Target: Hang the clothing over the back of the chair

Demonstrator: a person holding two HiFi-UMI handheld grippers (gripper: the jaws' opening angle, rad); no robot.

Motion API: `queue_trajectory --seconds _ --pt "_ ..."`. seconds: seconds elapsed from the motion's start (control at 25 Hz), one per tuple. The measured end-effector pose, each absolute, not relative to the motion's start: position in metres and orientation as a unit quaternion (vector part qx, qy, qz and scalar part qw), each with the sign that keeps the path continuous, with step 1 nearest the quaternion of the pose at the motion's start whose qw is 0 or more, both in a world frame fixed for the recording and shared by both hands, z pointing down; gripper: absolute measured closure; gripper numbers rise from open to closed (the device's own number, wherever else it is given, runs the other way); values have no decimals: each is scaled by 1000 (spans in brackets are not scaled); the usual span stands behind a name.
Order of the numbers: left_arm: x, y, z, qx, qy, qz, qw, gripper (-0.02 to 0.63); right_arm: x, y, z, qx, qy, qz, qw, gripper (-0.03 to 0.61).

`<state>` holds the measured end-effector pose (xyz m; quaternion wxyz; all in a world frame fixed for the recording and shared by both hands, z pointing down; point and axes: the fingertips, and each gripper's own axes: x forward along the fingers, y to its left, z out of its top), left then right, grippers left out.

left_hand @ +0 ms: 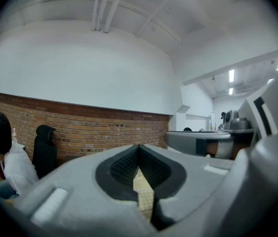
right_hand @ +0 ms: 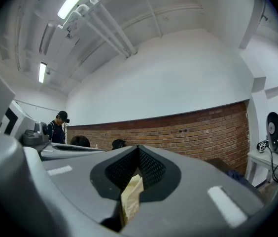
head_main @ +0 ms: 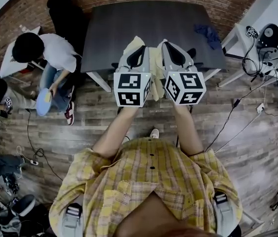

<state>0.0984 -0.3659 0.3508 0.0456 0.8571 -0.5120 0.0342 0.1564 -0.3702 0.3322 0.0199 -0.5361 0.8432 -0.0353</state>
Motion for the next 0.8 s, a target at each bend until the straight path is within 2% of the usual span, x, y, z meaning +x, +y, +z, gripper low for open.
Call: queue_trajectory --seconds 0.8 --pt "88 -299 361 874 -484 17 31 611 144 -302 346 -565 824 -26 36 581"
